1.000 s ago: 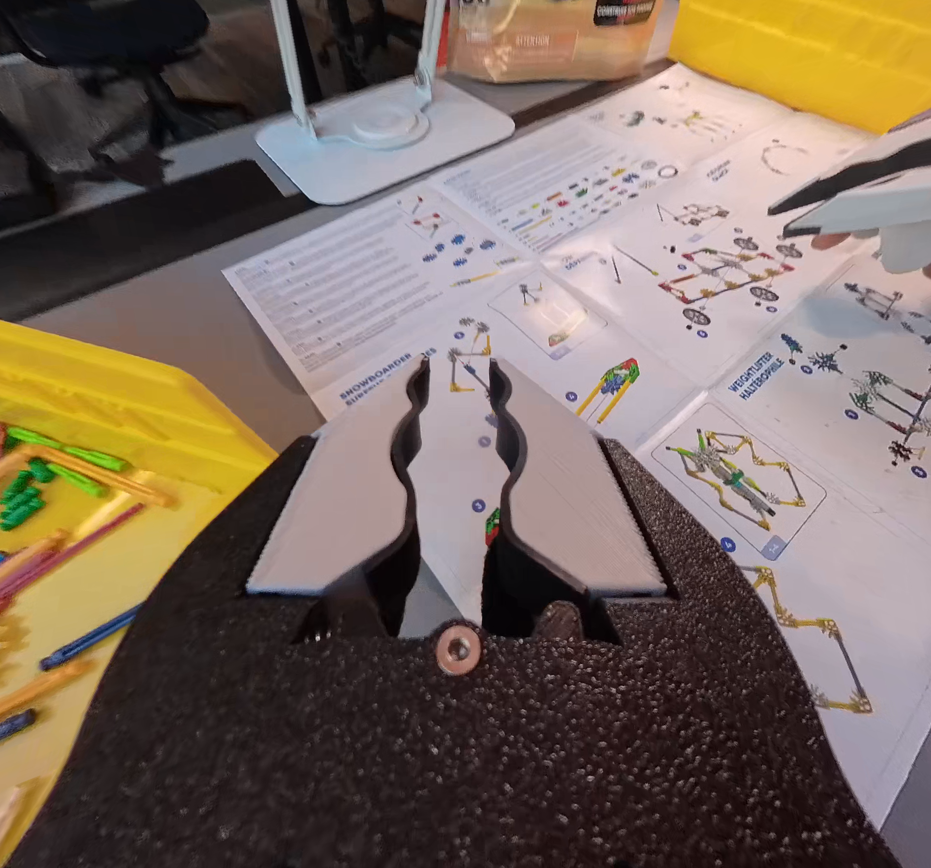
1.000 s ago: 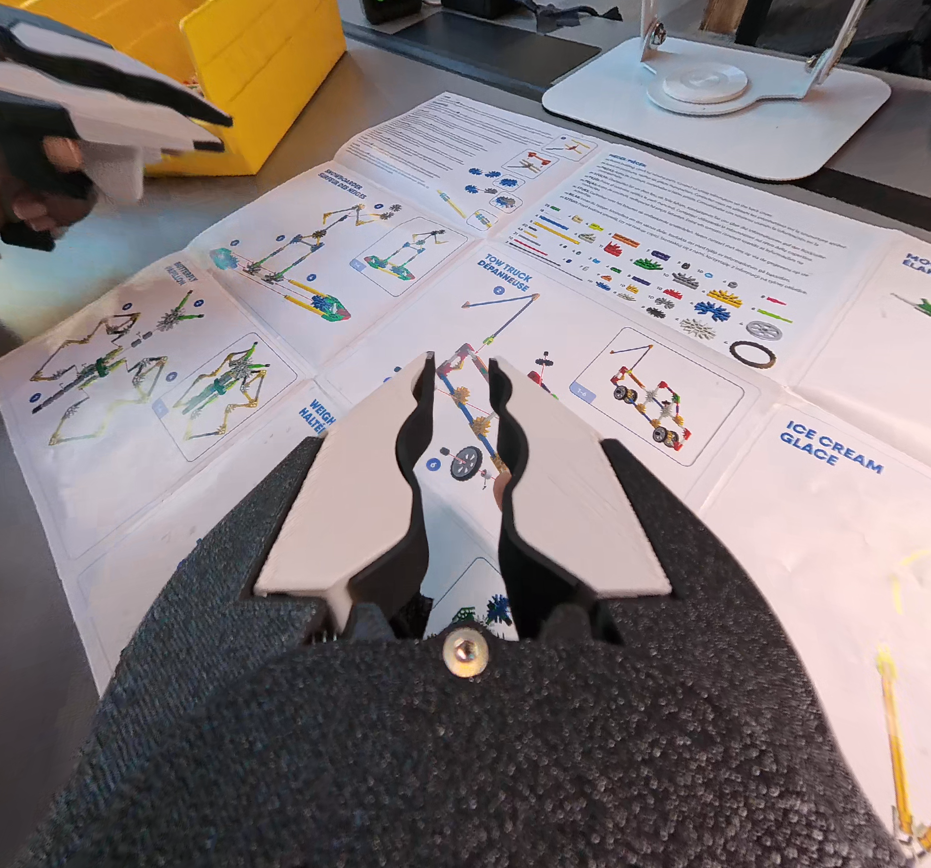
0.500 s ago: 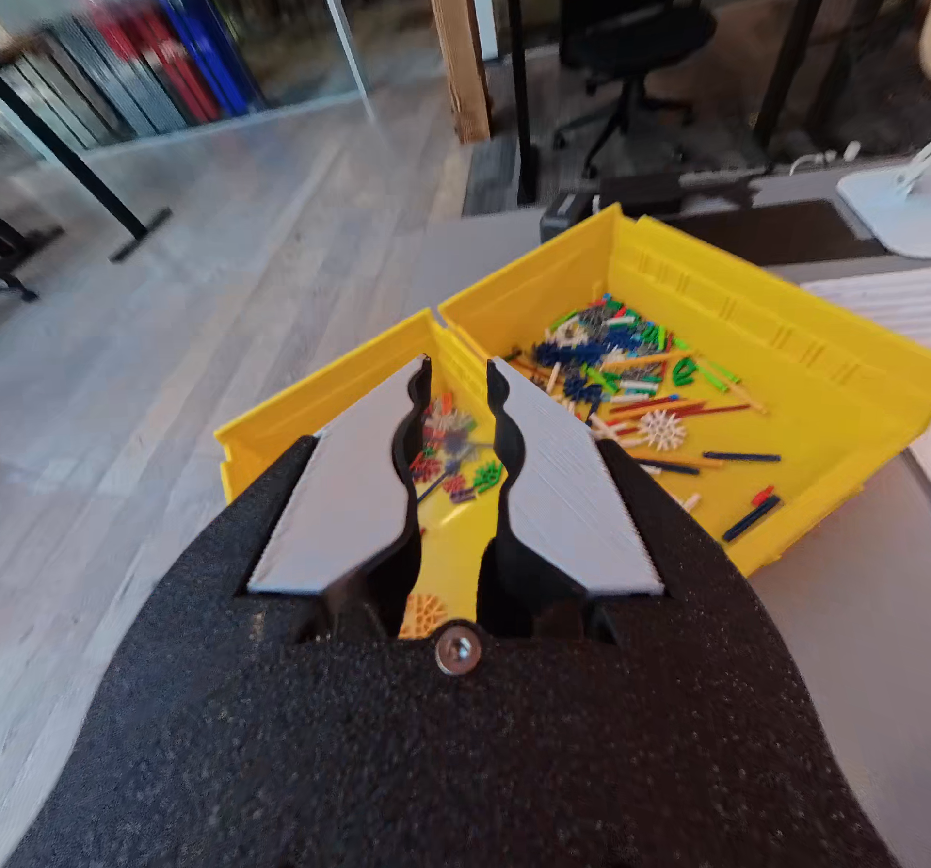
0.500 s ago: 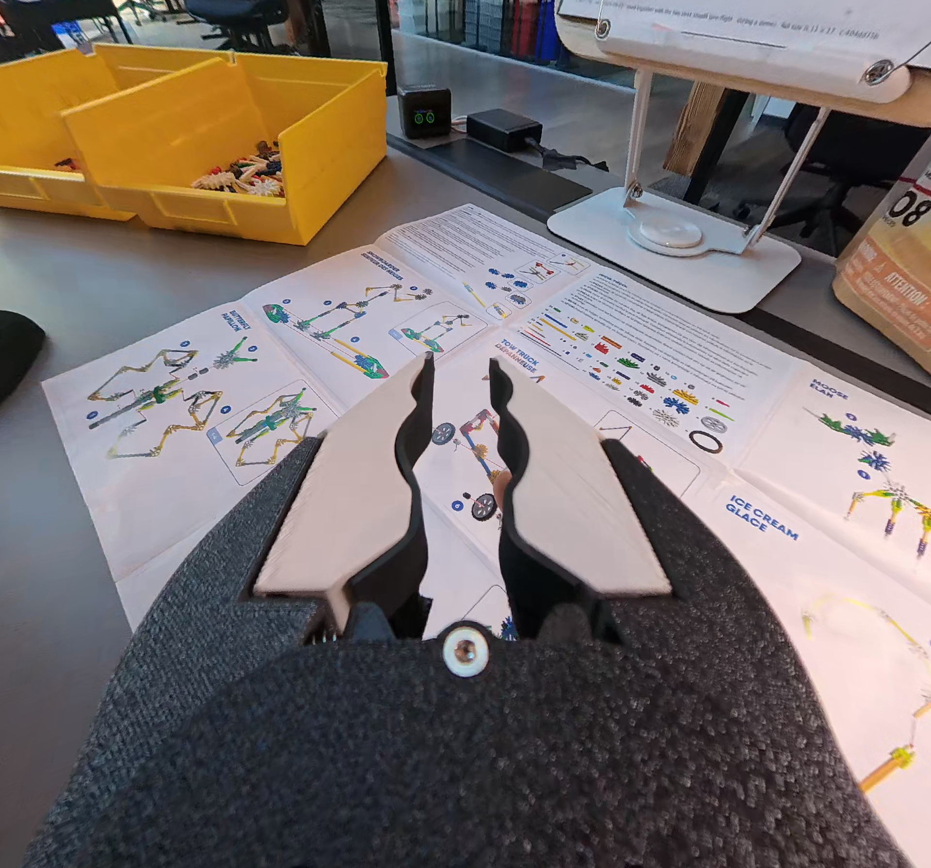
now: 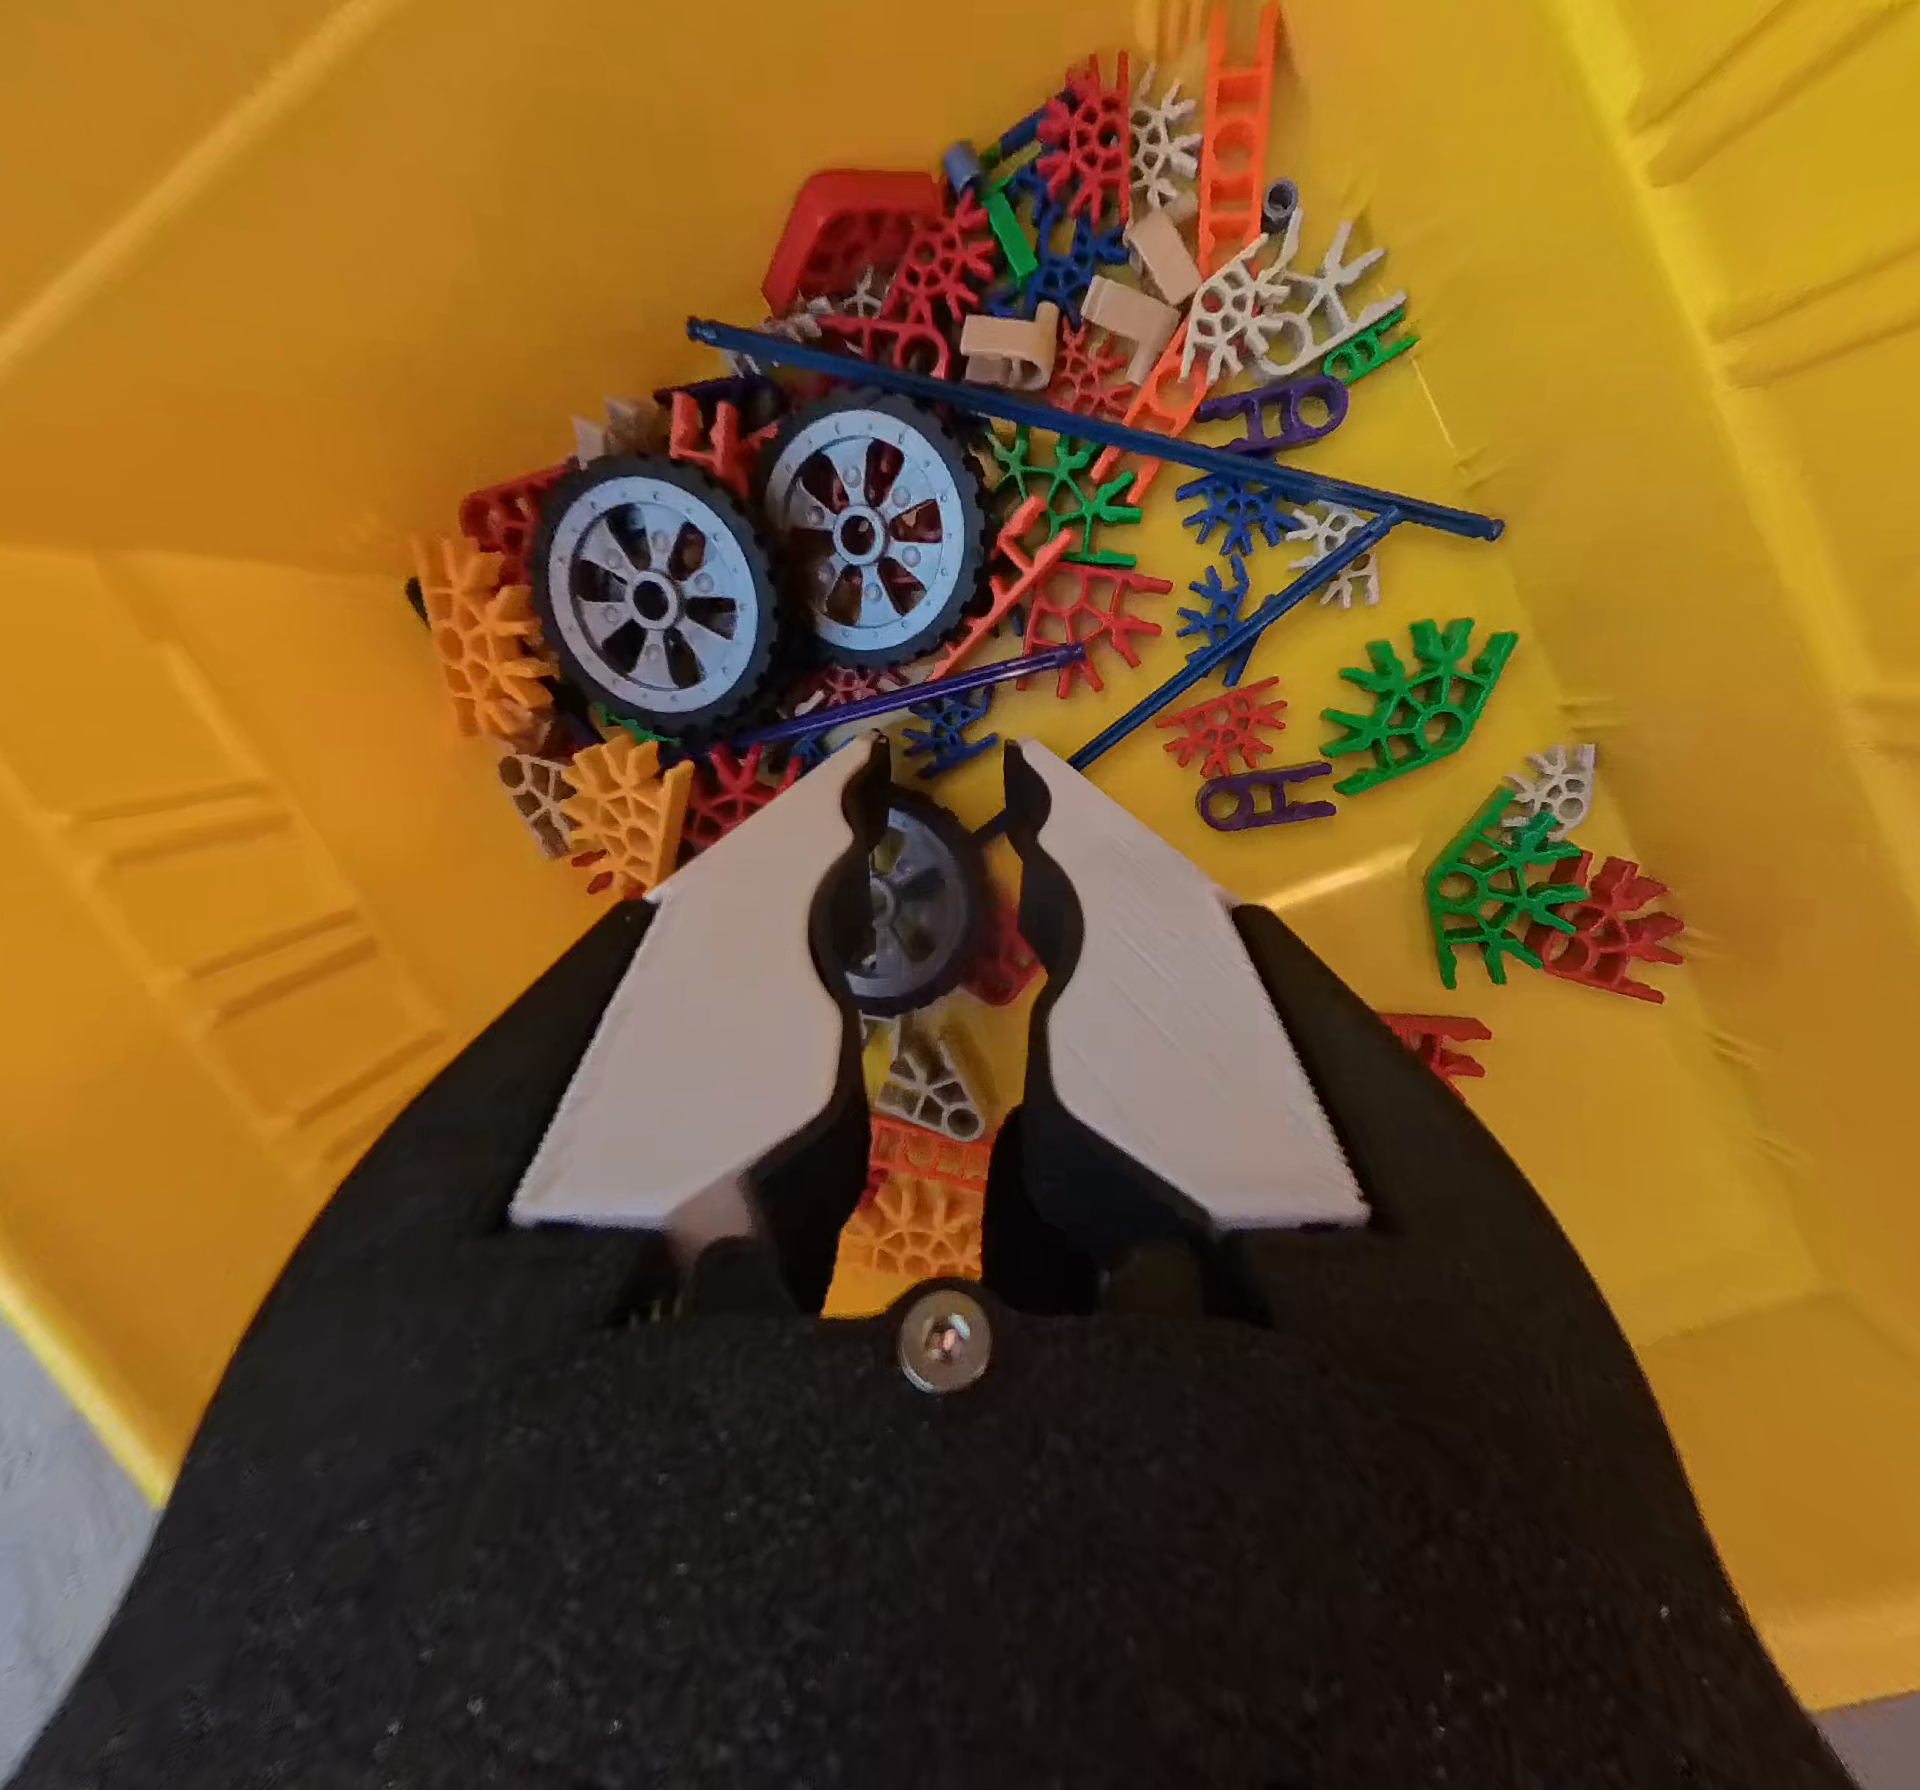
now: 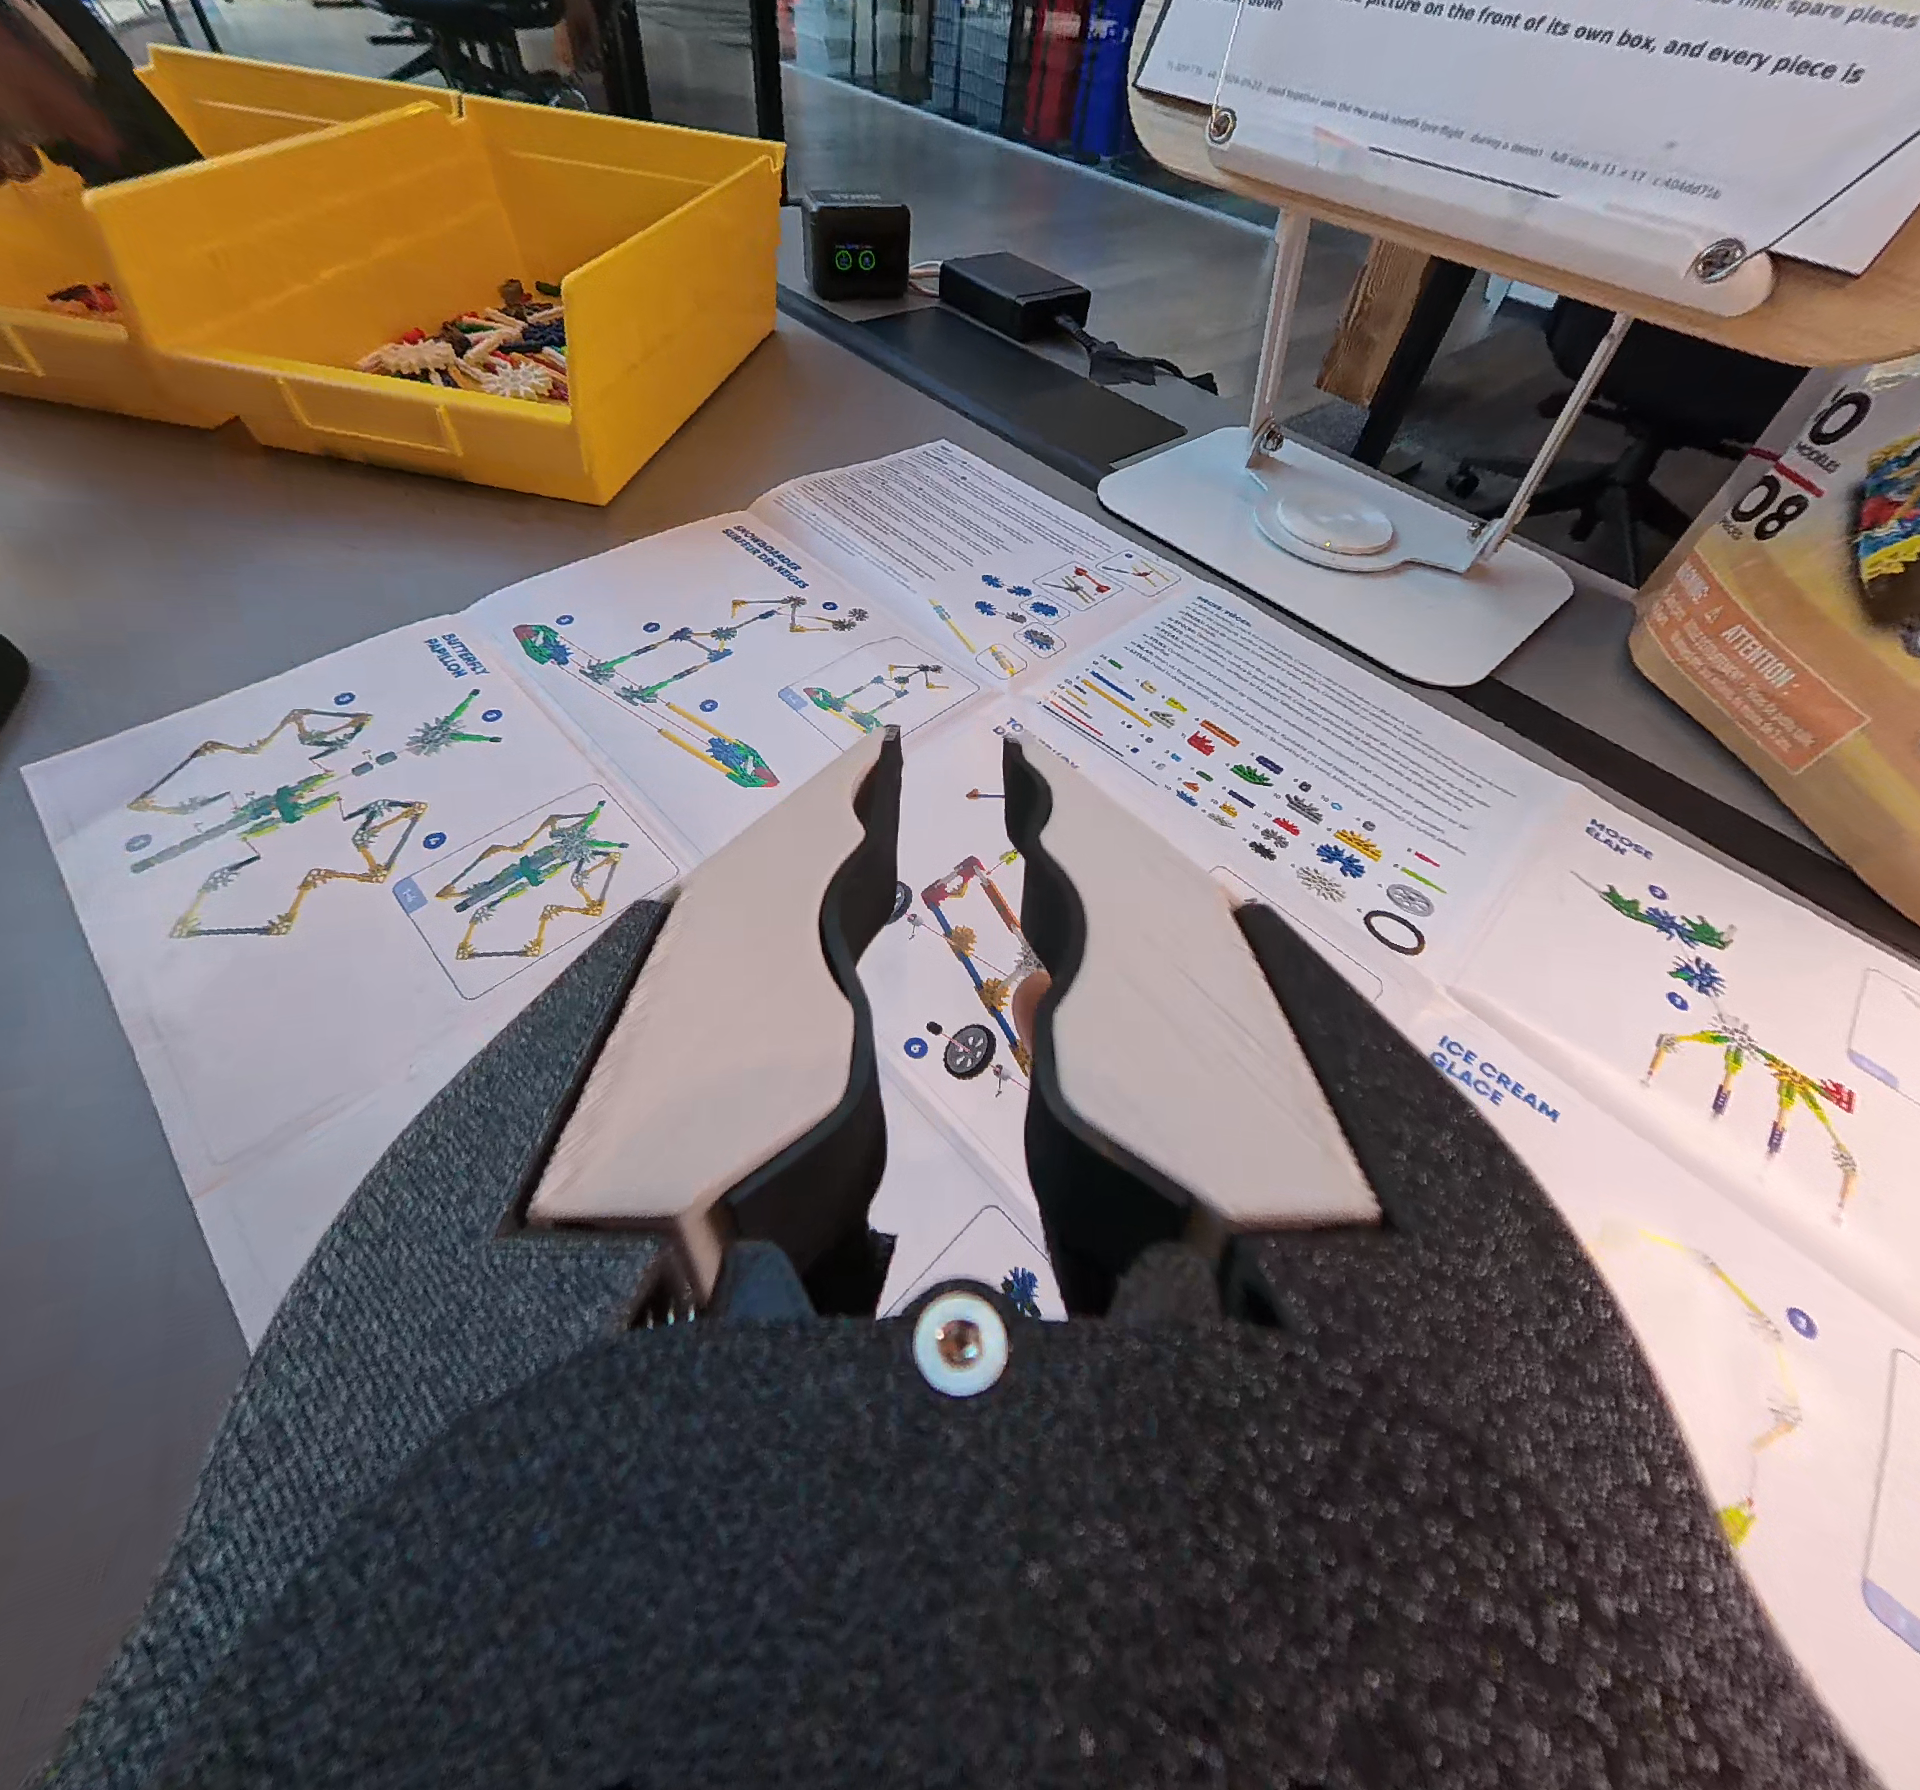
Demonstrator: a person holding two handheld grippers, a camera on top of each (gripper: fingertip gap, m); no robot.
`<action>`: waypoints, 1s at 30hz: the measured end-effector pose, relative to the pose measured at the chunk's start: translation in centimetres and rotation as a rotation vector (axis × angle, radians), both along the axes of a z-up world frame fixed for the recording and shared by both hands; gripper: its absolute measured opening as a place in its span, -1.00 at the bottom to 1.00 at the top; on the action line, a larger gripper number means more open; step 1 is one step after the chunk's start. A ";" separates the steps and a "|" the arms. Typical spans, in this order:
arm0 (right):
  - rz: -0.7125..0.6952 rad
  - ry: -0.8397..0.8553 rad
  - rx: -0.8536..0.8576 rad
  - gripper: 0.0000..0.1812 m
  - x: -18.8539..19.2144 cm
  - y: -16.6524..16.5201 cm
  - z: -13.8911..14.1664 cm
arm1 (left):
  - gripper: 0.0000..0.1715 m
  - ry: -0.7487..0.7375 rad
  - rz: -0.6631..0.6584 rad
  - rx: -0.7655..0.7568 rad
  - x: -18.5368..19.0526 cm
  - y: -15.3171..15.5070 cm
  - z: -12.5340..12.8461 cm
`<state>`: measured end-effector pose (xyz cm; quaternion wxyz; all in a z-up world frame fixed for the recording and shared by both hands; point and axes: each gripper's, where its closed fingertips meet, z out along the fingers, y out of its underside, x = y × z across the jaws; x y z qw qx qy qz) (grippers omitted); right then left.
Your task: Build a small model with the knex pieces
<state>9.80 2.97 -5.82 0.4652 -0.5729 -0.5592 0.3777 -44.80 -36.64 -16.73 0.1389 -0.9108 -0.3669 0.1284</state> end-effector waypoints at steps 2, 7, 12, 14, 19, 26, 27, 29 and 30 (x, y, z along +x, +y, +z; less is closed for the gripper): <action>-0.001 -0.004 -0.008 -0.80 0.0 0.2 -0.3 | -0.75 -0.016 0.017 0.030 -0.2 0.1 -0.1; -0.004 -0.019 -0.030 -0.80 0.0 0.5 -1.0 | -0.78 -0.014 0.029 0.047 -0.9 -0.1 -0.2; -0.004 -0.030 -0.030 -0.81 0.0 0.5 -1.3 | -0.87 -0.017 0.014 0.016 -1.0 -0.4 -0.2; -0.003 -0.029 -0.026 -0.81 0.0 0.4 -1.3 | -0.87 -0.015 -0.008 -0.003 -0.9 -0.4 -0.2; -0.002 -0.021 -0.021 -0.81 0.2 0.4 -0.9 | -0.94 -0.011 -0.058 -0.020 -0.1 -0.2 0.0; -0.003 -0.015 -0.019 -0.81 0.4 0.5 -0.7 | -1.00 0.019 -0.115 -0.019 0.9 0.2 0.8; -0.003 -0.017 -0.020 -0.81 0.4 0.5 -0.8 | -1.00 0.025 -0.117 -0.016 0.9 0.3 0.9; -0.002 -0.019 -0.019 -0.81 0.3 0.4 -0.9 | -1.00 0.033 -0.111 0.001 0.8 0.4 1.2; -0.001 -0.020 -0.018 -0.81 0.3 0.4 -0.9 | -1.00 0.039 -0.101 0.005 0.6 0.4 1.4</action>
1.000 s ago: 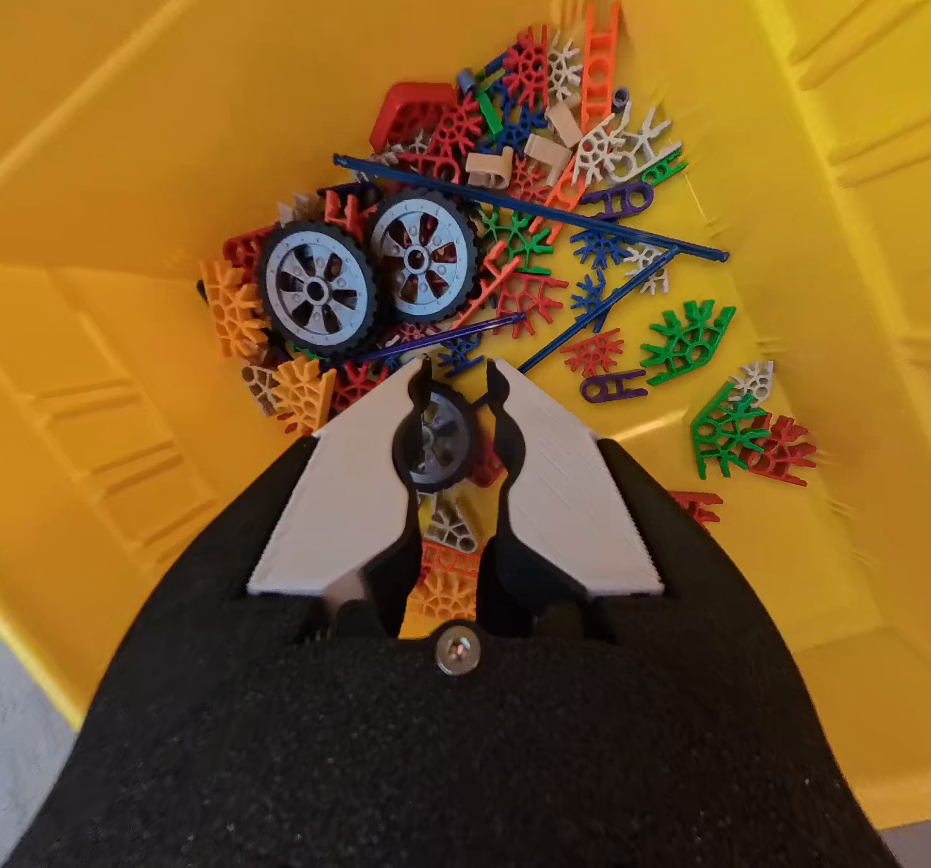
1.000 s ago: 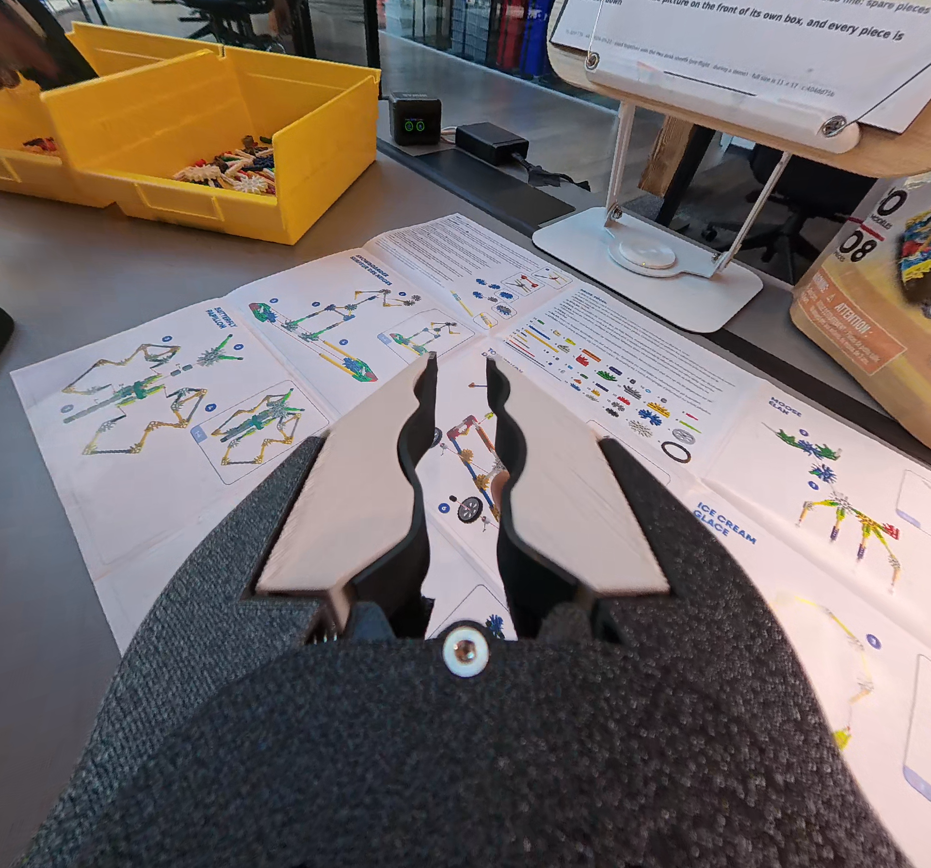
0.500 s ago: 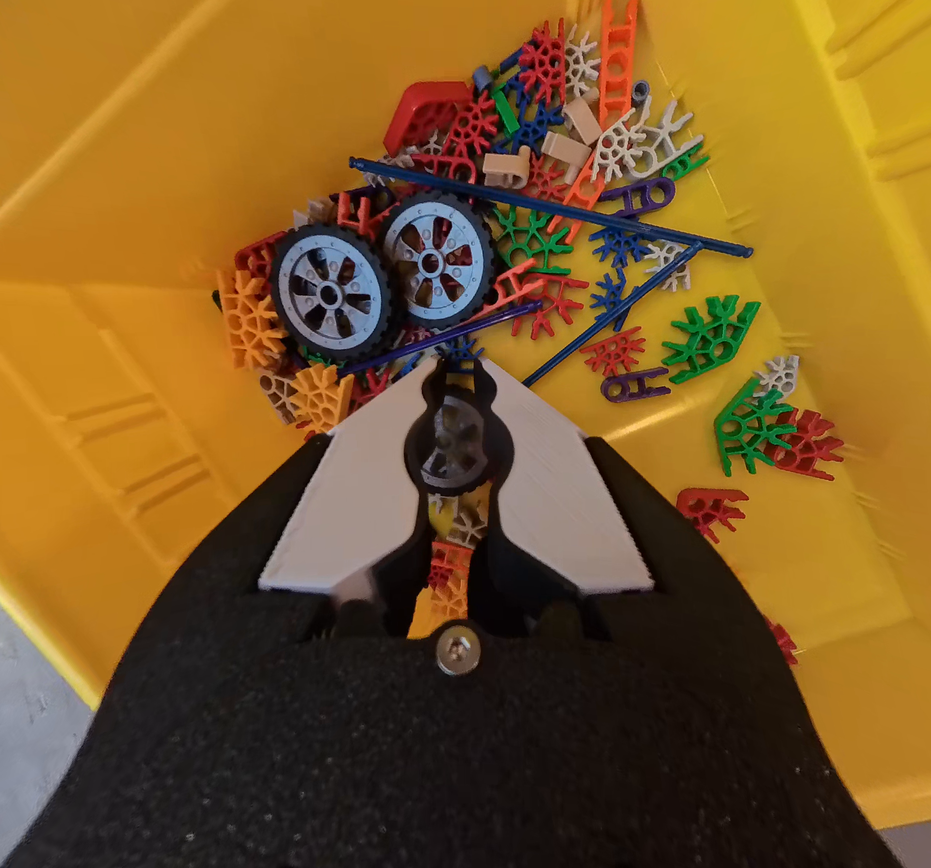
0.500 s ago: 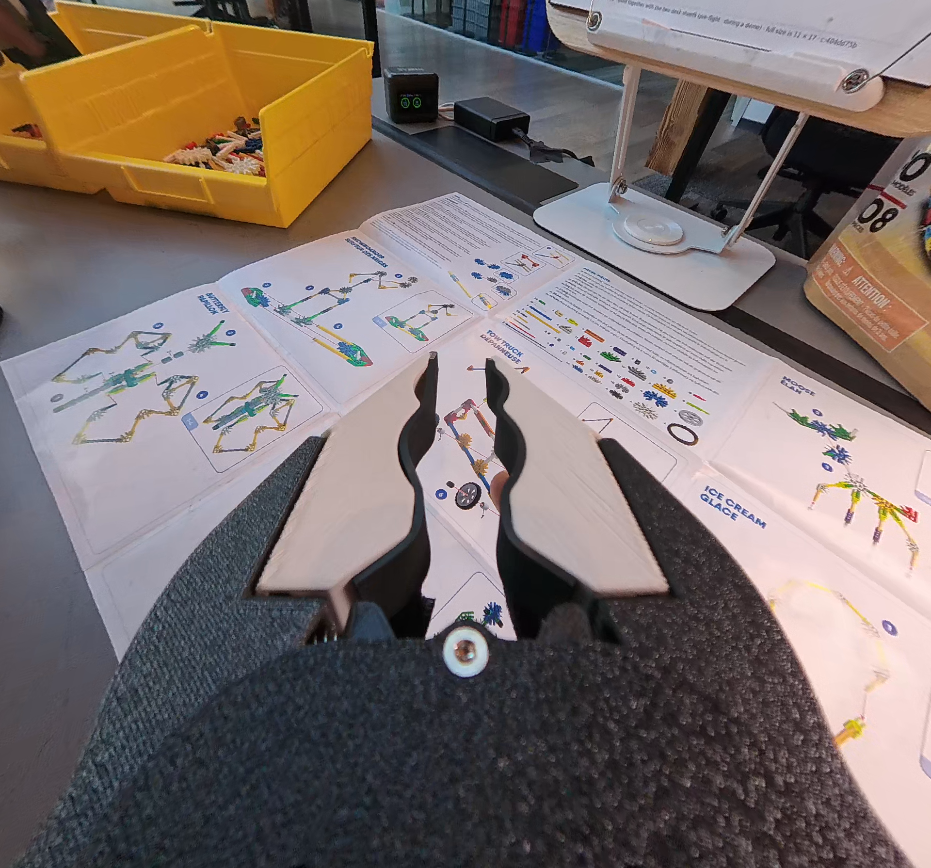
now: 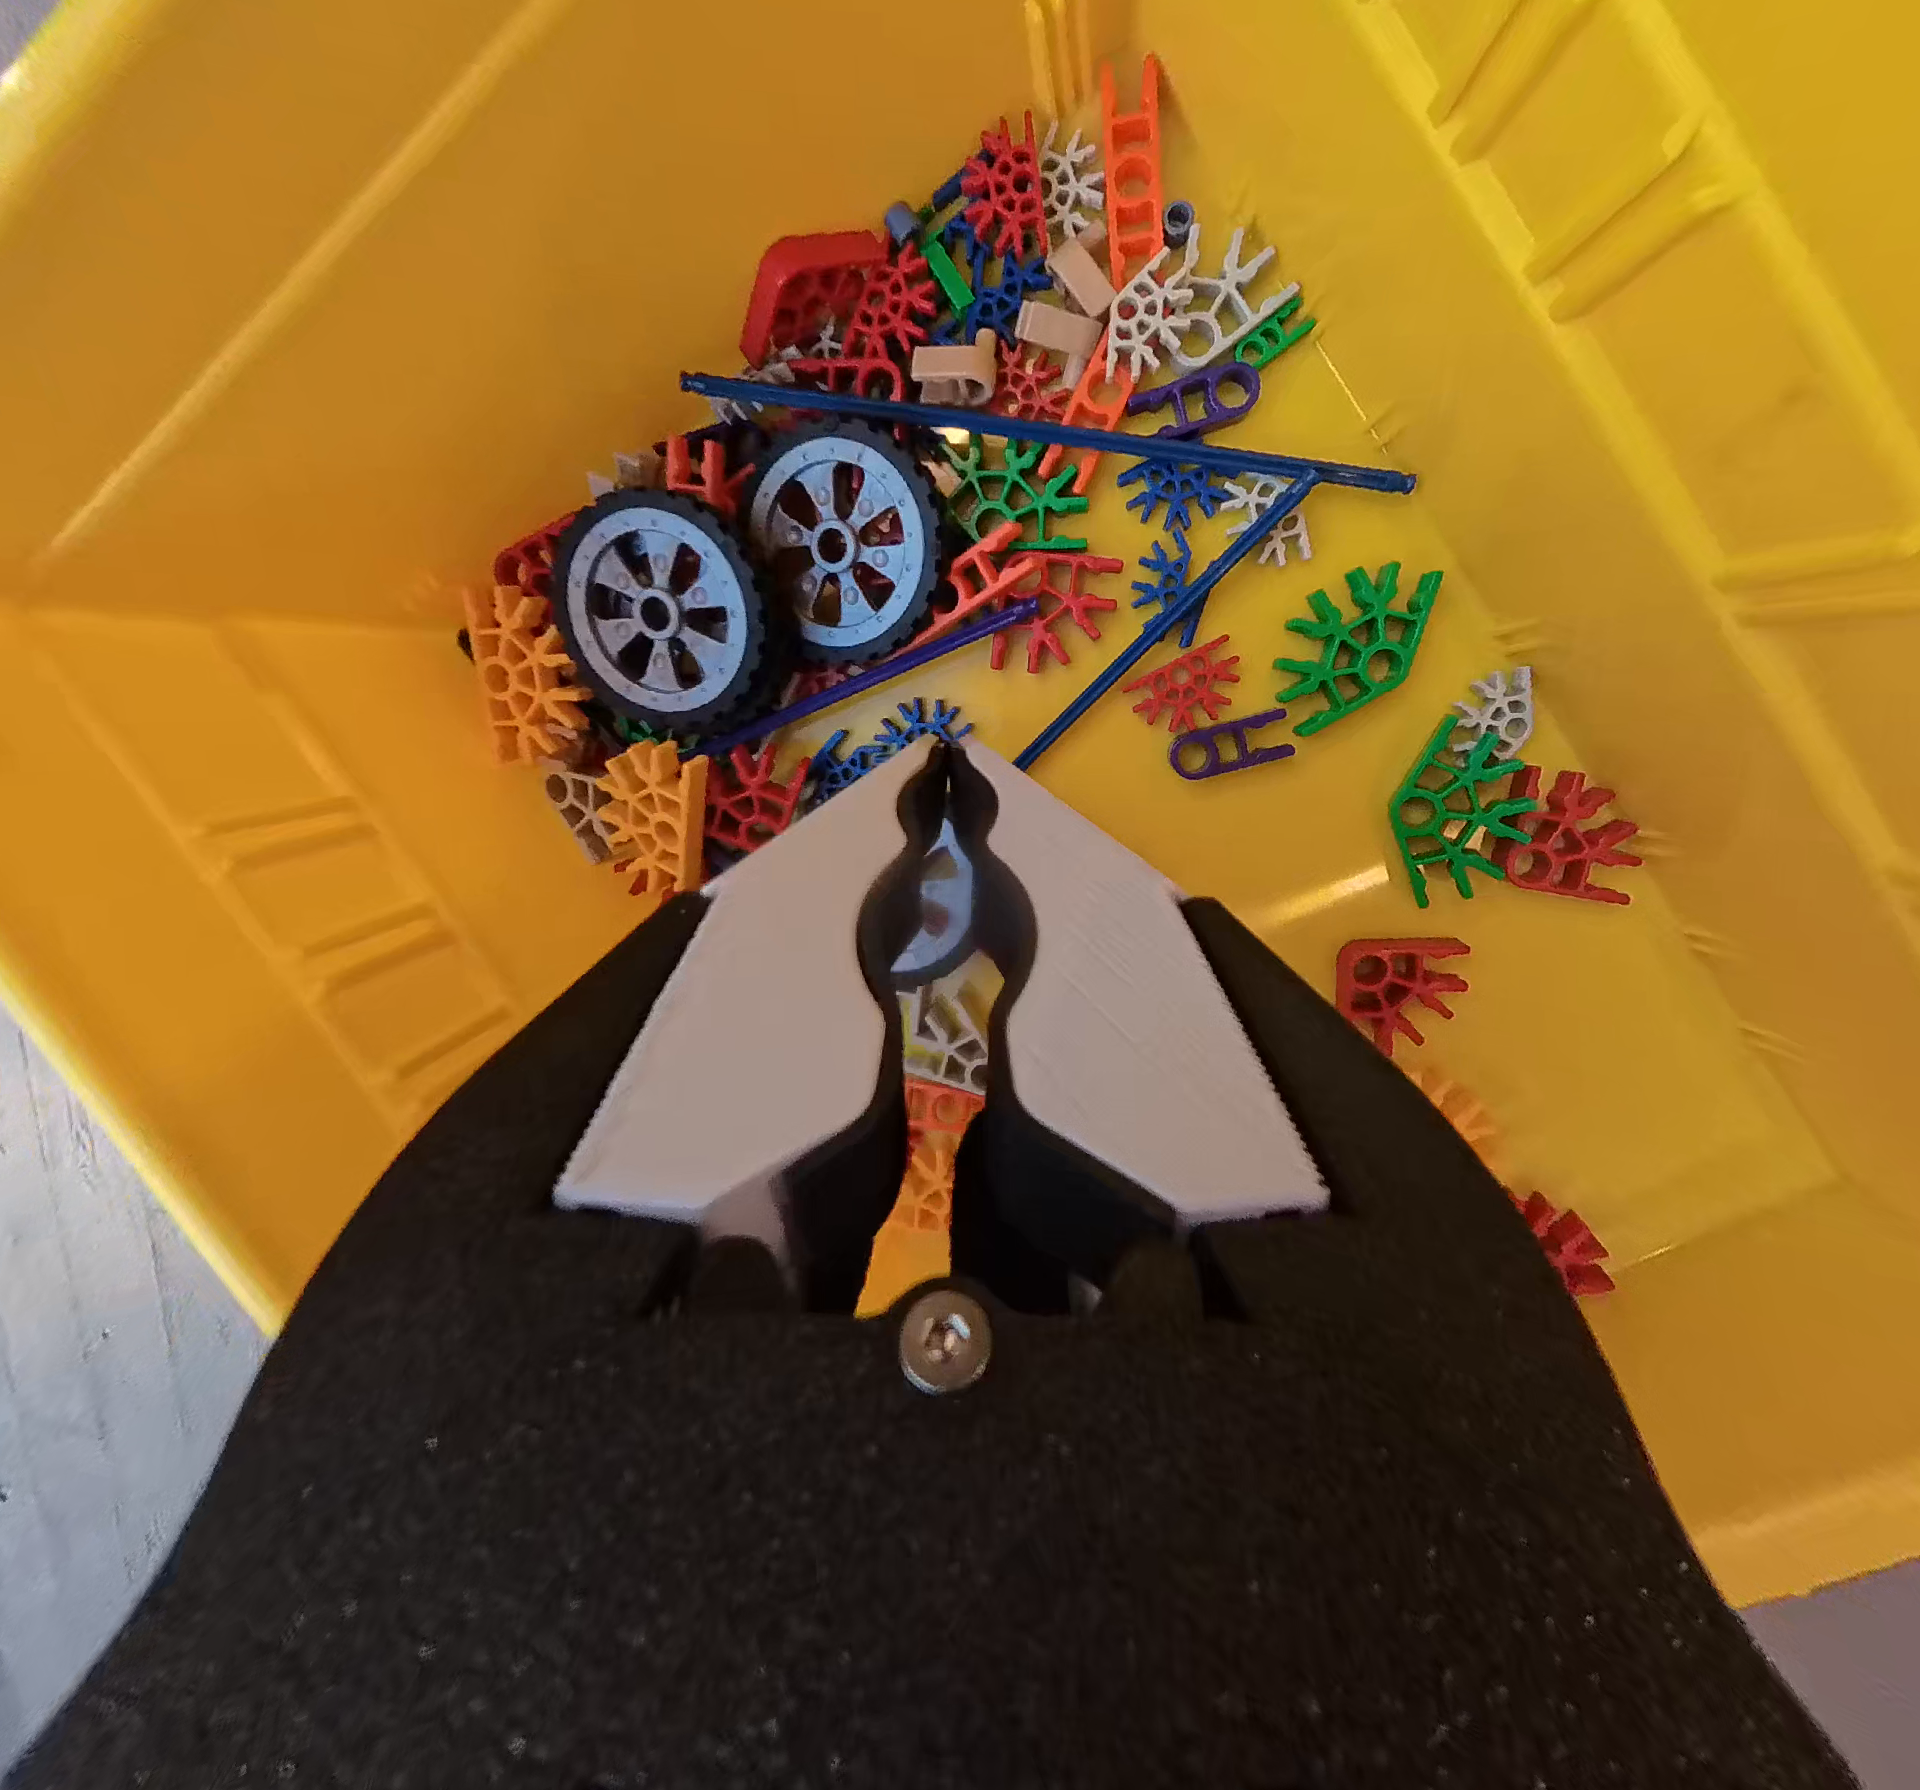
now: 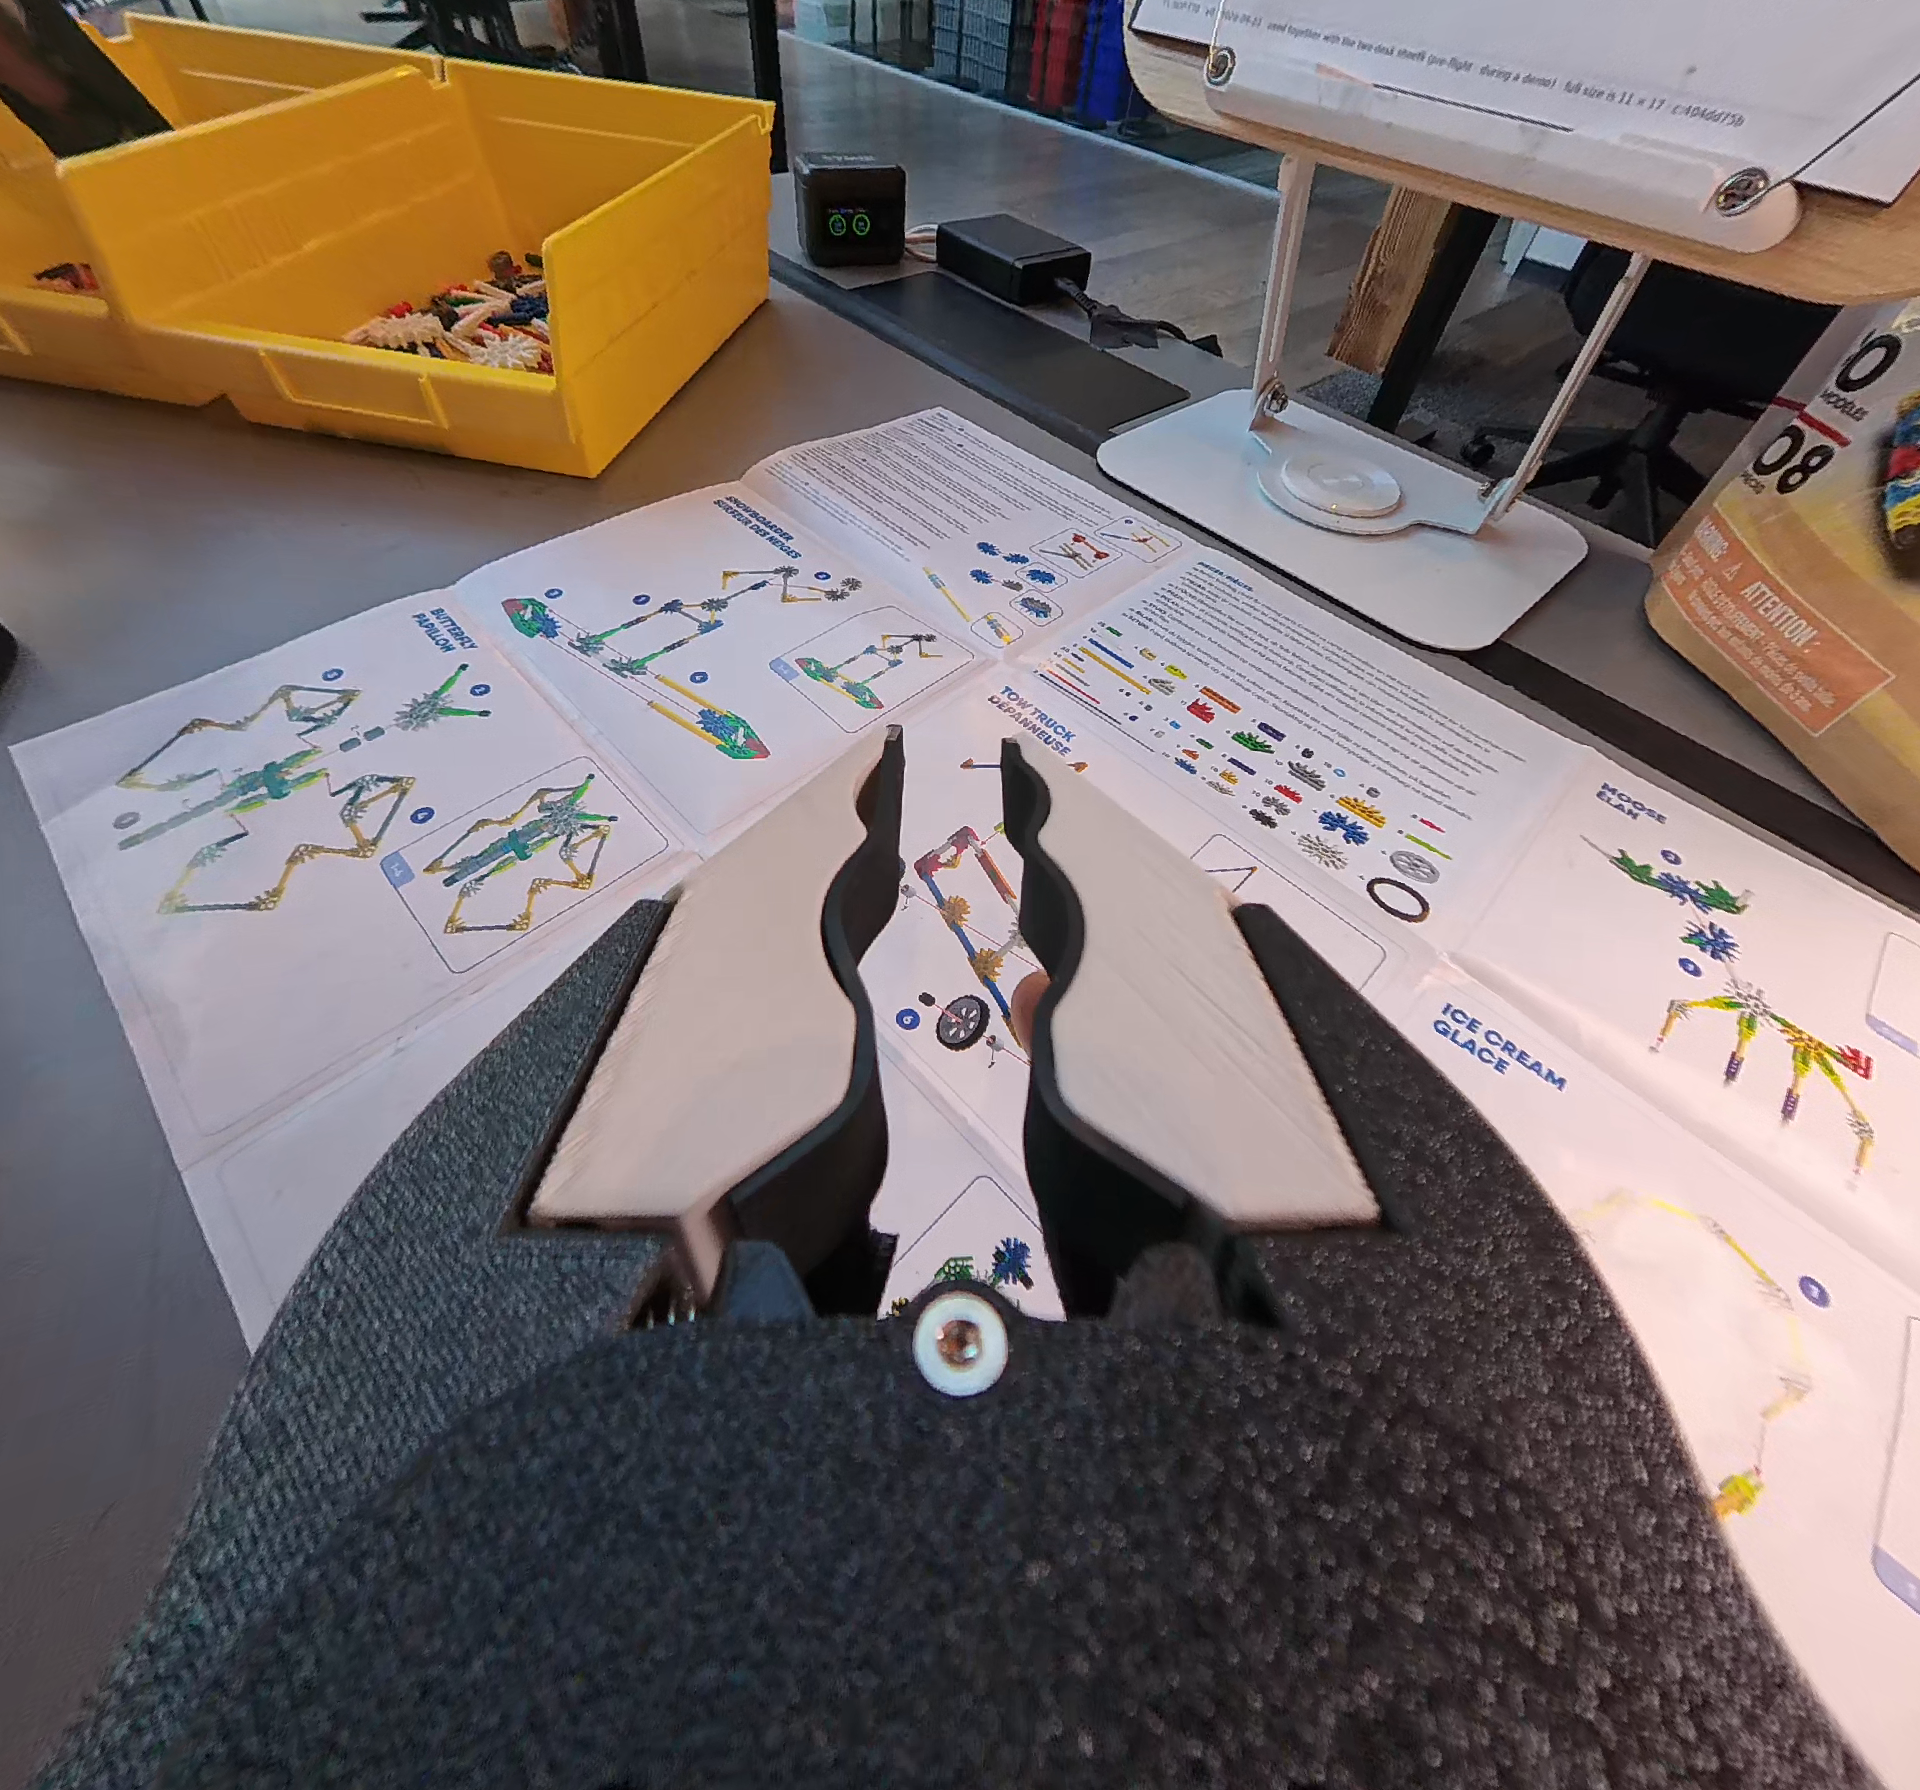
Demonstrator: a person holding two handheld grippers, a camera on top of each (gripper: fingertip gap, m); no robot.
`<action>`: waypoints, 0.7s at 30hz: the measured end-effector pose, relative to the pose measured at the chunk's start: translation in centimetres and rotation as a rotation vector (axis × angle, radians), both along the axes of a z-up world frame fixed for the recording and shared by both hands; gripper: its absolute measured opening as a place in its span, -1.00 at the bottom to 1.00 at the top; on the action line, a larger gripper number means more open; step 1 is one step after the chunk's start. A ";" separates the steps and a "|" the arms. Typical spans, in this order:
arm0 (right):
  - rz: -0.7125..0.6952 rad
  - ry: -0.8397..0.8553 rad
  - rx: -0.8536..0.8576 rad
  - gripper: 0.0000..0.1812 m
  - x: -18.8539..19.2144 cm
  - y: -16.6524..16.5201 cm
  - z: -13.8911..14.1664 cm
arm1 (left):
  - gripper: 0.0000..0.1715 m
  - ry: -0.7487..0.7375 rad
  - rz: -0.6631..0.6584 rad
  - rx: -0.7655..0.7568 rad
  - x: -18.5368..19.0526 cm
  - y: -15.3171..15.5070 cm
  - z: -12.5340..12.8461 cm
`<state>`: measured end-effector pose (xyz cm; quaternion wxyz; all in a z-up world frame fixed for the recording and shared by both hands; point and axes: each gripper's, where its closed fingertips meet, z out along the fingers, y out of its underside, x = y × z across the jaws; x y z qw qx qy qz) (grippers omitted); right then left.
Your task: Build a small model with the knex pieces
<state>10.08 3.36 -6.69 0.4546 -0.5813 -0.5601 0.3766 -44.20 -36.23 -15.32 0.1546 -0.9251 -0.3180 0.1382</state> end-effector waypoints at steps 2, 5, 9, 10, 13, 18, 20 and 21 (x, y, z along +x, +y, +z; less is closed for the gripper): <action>0.002 -0.002 0.001 -0.81 -0.1 -0.1 -0.1 | -0.98 -0.002 0.025 -0.004 -0.4 -0.3 0.0; 0.001 -0.006 0.001 -0.81 -0.1 -0.1 -0.2 | -0.83 -0.041 0.045 -0.014 -0.5 -0.6 -0.6; -0.002 -0.008 -0.002 -0.81 -0.1 0.0 -0.3 | -0.75 -0.082 0.057 -0.005 -0.5 -0.5 -1.6; -0.002 -0.009 -0.003 -0.81 -0.1 0.0 -0.3 | -0.75 -0.084 0.059 -0.001 -0.6 -0.5 -1.7; 0.000 -0.013 -0.006 -0.81 -0.1 0.0 -0.5 | -0.74 -0.099 0.069 0.012 -0.6 -0.5 -1.7; 0.004 -0.019 -0.004 -0.81 0.0 0.0 -0.7 | -0.85 -0.100 0.048 -0.021 -0.6 -0.8 -1.7; 0.002 -0.015 -0.003 -0.81 0.0 0.0 -0.6 | -0.85 -0.099 0.034 -0.029 -0.5 -0.8 -1.7; 0.001 -0.013 -0.005 -0.81 0.0 0.1 -0.5 | -0.86 -0.097 0.026 -0.033 -0.4 -0.7 -1.7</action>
